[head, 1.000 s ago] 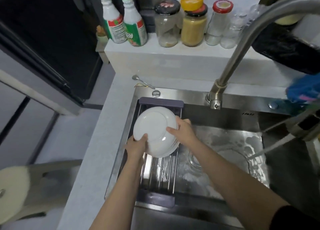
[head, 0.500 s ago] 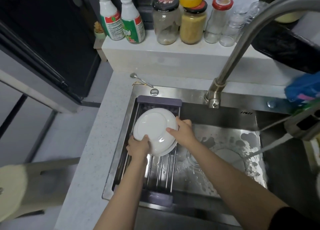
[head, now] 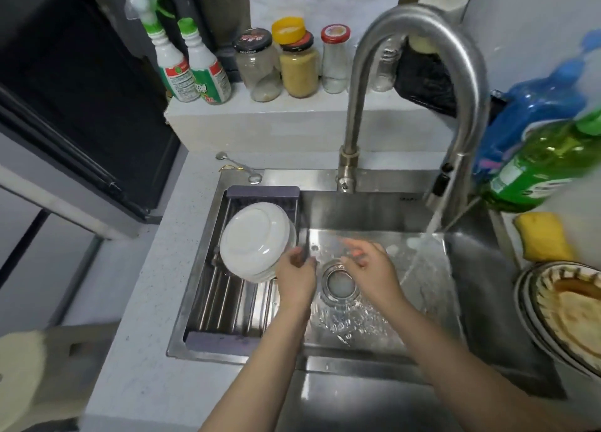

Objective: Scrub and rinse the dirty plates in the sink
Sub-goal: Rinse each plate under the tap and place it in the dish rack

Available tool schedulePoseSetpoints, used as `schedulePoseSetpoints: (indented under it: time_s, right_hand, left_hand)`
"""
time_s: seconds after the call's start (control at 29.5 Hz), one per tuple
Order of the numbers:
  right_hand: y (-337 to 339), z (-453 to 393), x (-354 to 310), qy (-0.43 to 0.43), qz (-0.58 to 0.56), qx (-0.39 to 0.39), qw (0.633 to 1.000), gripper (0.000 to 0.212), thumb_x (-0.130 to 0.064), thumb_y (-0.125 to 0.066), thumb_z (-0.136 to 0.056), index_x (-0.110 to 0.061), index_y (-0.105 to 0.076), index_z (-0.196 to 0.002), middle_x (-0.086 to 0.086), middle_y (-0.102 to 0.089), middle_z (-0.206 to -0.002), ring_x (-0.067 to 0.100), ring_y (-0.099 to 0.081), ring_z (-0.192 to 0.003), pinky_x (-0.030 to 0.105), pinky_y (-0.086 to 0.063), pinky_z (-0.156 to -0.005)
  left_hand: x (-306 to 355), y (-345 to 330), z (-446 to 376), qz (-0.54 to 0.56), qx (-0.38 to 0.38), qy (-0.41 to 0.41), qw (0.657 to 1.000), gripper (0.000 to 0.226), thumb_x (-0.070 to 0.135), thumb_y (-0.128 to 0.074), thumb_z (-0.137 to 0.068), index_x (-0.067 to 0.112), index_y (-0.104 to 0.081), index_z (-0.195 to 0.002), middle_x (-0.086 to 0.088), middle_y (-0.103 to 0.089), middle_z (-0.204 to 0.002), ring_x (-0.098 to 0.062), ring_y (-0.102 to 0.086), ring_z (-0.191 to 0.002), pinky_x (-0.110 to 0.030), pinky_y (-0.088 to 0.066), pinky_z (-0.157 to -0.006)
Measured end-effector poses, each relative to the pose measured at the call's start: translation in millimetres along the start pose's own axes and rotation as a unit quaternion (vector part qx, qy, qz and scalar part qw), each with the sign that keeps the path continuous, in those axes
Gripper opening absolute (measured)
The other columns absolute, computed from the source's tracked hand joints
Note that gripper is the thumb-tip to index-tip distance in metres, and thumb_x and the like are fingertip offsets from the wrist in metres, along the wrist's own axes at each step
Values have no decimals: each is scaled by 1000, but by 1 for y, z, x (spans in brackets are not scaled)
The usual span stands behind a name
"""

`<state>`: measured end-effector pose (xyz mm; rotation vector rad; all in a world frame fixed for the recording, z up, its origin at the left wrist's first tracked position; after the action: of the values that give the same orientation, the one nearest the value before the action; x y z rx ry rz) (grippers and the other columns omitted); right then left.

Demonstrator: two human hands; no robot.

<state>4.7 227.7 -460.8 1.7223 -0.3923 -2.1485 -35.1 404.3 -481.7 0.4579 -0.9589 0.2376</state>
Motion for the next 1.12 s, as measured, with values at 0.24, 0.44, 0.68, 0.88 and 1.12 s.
schedulePoseSetpoints:
  time_s: [0.24,0.44,0.68,0.88,1.12]
  right_hand:
    - [135,66,47,2,11,98,995,28,-11,-67,-86,-21,-65,-112,-5,-52,-105,-3,-53,-76,1,-41,-63]
    - [236,105,88,-26,62,178,982,29,-12,-66,-87,-15,-65,-115,1,-52,-109,11,-57,-80,13,-40,-66]
    - [310,144,151,-82,91,231,965,23,-12,-68,-85,-11,-68,-109,3,-50,-105,19,-58,-87,24,-45,-75]
    - [326,155,181,-115,99,226,962,25,-12,-69,-84,-11,-69,-109,10,-56,-110,25,-61,-94,30,-50,-85]
    - [354,173,200,-217,140,306,916,48,-21,-71,-82,-12,-56,-128,15,-48,-122,31,-45,-112,34,-39,-91]
  left_hand:
    - [12,-107,80,13,-94,-23,995,20,5,-54,-92,11,-59,-110,-2,-60,-96,-14,-56,-83,-21,-42,-71]
    - [13,-205,142,3,-177,-43,983,16,6,-56,-92,7,-60,-107,-6,-61,-95,-17,-57,-84,-25,-46,-79]
    - [-10,-296,196,-47,-241,-27,969,9,6,-58,-91,11,-61,-85,-2,-62,-84,-22,-58,-85,-31,-48,-82]
    - [-22,-314,192,-107,-194,-35,975,11,7,-63,-89,6,-61,-99,-5,-61,-89,-18,-57,-80,-22,-40,-64]
    - [-6,-318,190,-238,-169,-121,949,21,15,-76,-80,11,-57,-88,4,-54,-74,-17,-54,-76,-20,-32,-54]
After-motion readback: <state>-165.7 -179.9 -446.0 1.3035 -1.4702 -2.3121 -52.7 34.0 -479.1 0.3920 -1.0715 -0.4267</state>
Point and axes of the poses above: each hand's wrist, its own z-axis away from the middle knuckle, its own y-axis out of the back of the hand, x = y × z, the point moved 10 cm from there along -z, towards the middle knuckle
